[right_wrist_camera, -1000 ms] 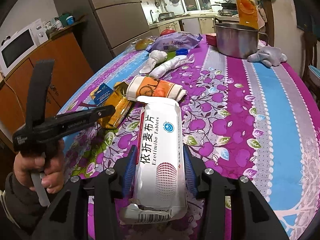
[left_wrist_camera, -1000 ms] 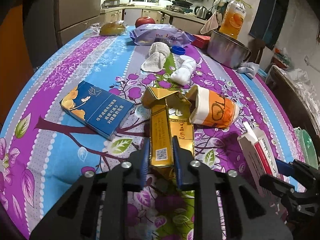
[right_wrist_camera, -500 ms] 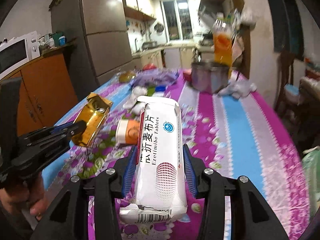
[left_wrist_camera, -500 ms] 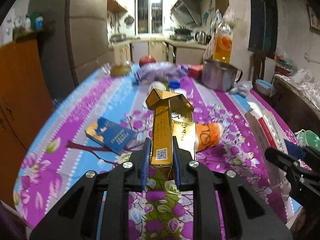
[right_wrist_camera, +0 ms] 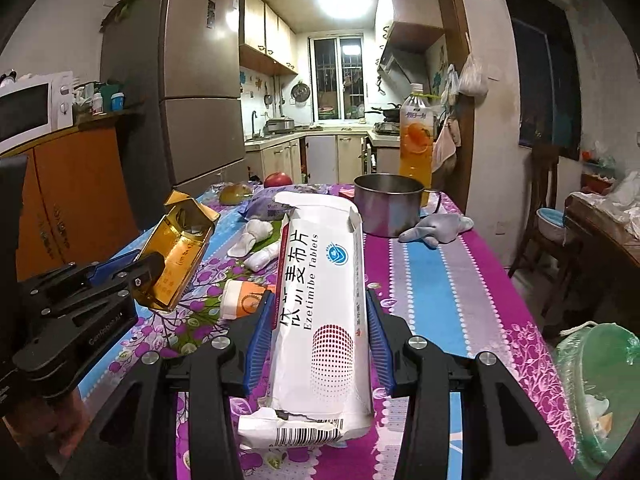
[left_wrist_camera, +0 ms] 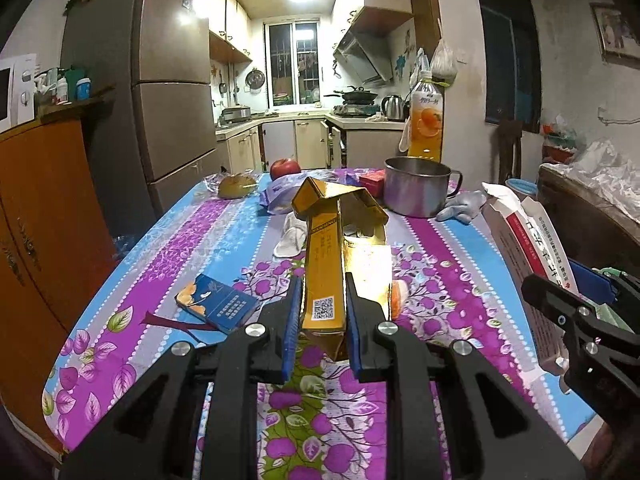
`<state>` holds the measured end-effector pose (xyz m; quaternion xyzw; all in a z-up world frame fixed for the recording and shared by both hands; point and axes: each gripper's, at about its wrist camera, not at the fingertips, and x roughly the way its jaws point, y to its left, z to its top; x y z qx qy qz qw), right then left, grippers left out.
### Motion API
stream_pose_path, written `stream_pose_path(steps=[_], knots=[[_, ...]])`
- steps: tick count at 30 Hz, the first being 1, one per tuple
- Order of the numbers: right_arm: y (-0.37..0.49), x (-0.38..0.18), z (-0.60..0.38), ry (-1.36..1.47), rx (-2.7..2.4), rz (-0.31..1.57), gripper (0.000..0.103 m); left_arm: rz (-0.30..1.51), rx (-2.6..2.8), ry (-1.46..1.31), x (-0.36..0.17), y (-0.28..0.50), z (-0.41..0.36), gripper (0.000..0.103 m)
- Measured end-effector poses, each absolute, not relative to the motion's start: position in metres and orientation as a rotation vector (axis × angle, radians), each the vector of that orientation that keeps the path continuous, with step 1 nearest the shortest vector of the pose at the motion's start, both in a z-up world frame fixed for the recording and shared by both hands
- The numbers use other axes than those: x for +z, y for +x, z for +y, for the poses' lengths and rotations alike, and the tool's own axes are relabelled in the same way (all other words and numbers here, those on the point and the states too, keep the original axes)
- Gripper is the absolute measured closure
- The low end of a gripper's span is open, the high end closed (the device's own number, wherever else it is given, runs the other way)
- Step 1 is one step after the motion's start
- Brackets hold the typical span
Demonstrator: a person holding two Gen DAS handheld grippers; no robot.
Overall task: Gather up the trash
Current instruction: 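Lift and carry the gold carton and white box over the green bin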
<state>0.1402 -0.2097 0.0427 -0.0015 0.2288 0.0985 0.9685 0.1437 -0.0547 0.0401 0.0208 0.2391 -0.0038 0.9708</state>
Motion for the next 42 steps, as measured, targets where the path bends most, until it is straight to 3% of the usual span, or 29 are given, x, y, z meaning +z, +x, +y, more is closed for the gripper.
stream_pose_path(steps=[20, 42], knots=[[0.094, 0.071, -0.298, 0.005, -0.002, 0.399, 0.058, 0.437, -0.183, 0.081, 0.056, 0.137, -0.137, 0.084], [0.041, 0.078, -0.519, 0.081, -0.354, 0.458, 0.058, 0.435, -0.538, 0.138, 0.069, 0.141, -0.331, 0.084]])
